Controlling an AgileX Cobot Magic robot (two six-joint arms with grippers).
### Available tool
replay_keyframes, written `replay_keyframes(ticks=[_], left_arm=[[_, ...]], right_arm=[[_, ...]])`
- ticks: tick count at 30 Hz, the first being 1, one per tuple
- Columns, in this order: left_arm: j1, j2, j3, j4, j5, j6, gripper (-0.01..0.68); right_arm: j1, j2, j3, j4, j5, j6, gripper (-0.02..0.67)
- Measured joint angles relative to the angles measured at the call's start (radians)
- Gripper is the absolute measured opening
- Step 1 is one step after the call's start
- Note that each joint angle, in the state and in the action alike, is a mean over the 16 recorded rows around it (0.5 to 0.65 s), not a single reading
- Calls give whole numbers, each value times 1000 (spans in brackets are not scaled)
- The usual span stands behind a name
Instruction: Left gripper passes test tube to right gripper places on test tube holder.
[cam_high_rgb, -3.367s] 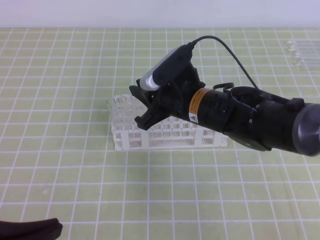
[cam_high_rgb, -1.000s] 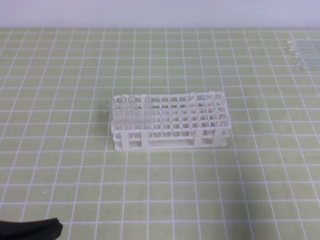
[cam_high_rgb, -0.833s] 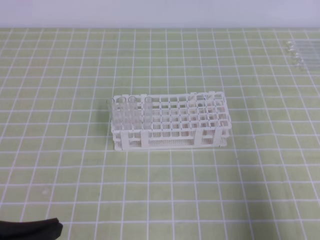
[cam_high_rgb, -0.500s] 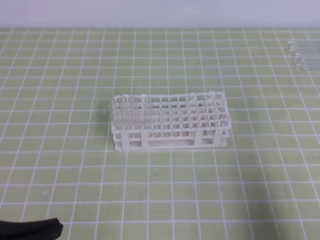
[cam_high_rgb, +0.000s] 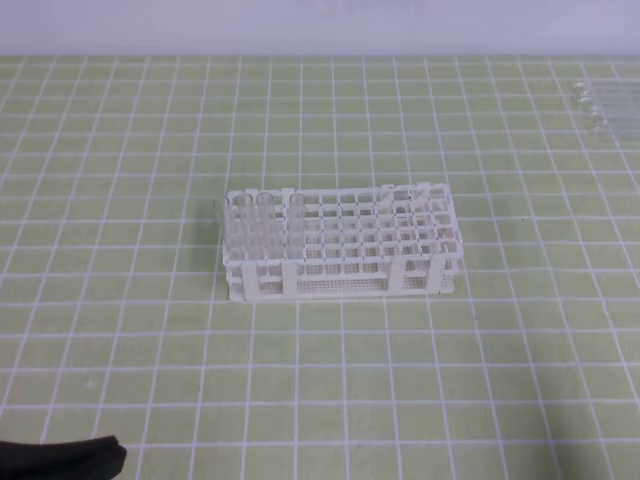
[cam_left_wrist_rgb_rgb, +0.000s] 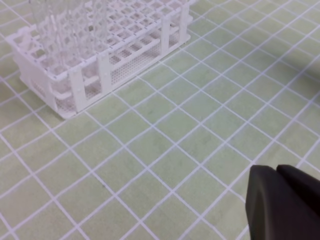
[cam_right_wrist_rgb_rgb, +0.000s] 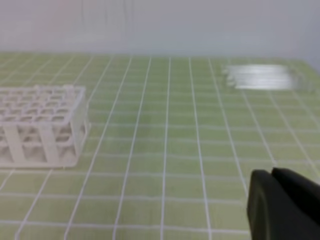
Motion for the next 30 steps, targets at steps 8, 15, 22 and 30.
replay_keyframes(ticks=[8,15,22,30], left_arm=[[0,1,0,0,0,0,-2],[0,1,0,0,1,0,-2],[0,2,0,1,0,0,-2],[0,2,0,2,-2,0,-2]], right_arm=[[46,-15,22,-135,50,178,-15],[73,-15,28,-226,46,278,-16],[77,-15,28,-251,51,296,-17],[77,-15,28,-251,51,296,-17]])
